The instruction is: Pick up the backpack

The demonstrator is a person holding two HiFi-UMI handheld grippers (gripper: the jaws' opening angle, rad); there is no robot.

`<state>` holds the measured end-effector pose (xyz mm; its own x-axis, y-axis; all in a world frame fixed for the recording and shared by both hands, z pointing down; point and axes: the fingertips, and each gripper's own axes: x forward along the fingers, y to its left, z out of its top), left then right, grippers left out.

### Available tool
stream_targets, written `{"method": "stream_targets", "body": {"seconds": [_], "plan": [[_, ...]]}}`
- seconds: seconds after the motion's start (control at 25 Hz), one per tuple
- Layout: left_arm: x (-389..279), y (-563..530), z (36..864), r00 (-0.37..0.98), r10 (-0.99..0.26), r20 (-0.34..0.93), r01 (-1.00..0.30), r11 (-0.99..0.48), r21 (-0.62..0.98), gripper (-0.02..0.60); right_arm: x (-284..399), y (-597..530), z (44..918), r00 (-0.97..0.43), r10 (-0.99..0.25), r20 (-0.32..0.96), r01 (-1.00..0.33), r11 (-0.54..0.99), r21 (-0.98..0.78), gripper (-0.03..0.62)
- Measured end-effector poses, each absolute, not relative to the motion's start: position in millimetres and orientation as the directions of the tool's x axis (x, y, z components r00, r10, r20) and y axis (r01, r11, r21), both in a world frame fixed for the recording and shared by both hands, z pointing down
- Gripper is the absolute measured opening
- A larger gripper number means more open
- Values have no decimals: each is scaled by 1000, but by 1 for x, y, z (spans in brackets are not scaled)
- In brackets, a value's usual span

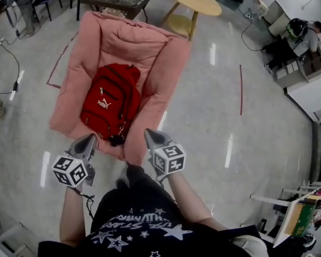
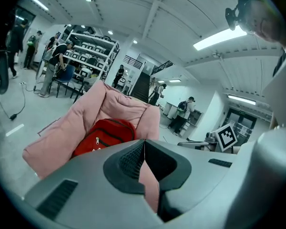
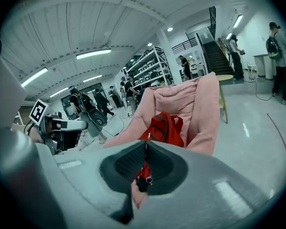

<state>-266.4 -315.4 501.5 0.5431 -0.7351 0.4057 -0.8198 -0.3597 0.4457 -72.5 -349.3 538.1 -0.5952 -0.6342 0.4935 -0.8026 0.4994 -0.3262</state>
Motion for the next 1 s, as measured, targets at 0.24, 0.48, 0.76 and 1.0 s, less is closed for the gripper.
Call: {"method": "stream_targets", "body": {"seconds": [0.24, 0.48, 0.76, 1.0], "plan": [[-267, -367, 511, 501, -743, 445, -848, -319, 423, 9, -73, -405, 570, -612, -575, 543, -789, 496, -363, 3], [-272, -405, 528, 482, -735, 476, -857, -283, 431, 9, -74, -440, 600, -596, -530, 603, -799, 467, -378, 185], [-284, -463, 569, 545, -658, 520, -832, -346, 434, 11, -88, -480, 639, -522, -545, 656, -849, 407, -337, 382], [-311, -534, 615, 612, -520, 596, -787, -478, 391, 11, -120, -511, 653, -430, -556, 711, -860, 492, -136, 380]]}}
